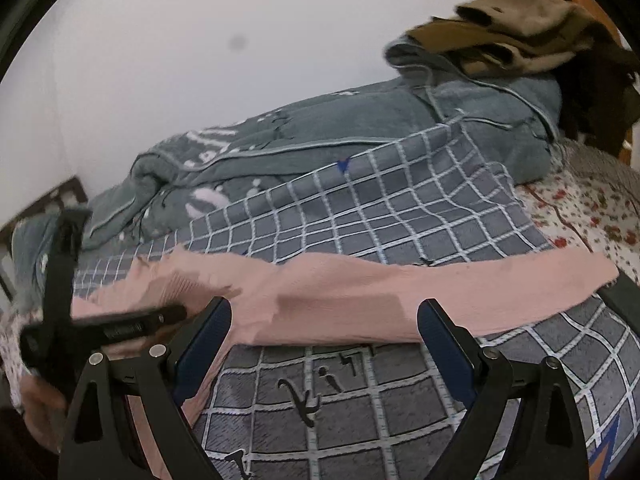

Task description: Fold small clothes

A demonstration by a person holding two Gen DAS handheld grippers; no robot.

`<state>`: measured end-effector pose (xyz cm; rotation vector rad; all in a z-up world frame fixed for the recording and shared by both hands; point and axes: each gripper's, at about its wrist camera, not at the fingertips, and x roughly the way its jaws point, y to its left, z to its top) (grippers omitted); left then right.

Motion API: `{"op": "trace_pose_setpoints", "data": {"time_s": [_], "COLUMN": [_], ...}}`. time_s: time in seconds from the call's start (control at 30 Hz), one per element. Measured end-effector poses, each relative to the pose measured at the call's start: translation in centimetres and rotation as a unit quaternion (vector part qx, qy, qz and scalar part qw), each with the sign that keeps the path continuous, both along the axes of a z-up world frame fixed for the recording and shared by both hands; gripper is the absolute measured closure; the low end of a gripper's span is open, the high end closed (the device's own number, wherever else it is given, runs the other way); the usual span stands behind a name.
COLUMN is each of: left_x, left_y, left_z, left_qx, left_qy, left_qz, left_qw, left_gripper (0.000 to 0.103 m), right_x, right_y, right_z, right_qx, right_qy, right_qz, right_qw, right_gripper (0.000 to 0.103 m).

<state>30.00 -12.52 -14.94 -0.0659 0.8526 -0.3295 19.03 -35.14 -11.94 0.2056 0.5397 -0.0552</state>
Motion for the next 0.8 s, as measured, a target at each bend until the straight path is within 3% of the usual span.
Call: {"op": "trace_pose_setpoints", "data": {"time_s": [0.03,0.07,0.3,0.57,0.7,0.8], "left_x": [-0.5,-1.1,-2.7,-3.4,-3.5,-2.9], "left_y": [1.1,2.2,11.1,21.4,24.4,26.2], "left_z": [0.5,1.0,1.9,-0.8,-0.7,-1.4], "left_qx": [0.002,0.001,0.007,0.001,0.006,-0.012], "left_qy": [-0.016,-0.031,-0.053,-0.027,-0.04,-0.038], "left_qz": [0.007,0.014,0.081,0.168,0.194,0.199], "left_qw": [0.9998,0.9994,0.9953,0.9853,0.9802,0.9792], "left_gripper": [0.04,0.036,0.033,0.033,0.033,0.033], "right_x": [0.1,0.2,0.4,0.9,1.2,1.6], "right_y": [0.4,0.9,4.1,6.4,6.9,7.0], "right_z": [-0.1,-0.2,-1.0,-1.7,-2.5,-2.8], "right_qx": [-0.004,-0.008,-0.037,-0.051,-0.063,-0.066], "right_qy": [0.001,0.003,0.012,0.019,0.03,0.038], "right_qz": [0.004,0.012,0.045,0.068,0.064,0.063], "right_qw": [1.0,1.0,0.998,0.996,0.995,0.995], "right_gripper": [0.01,0.01,0.01,0.014,0.027,0.055]}}
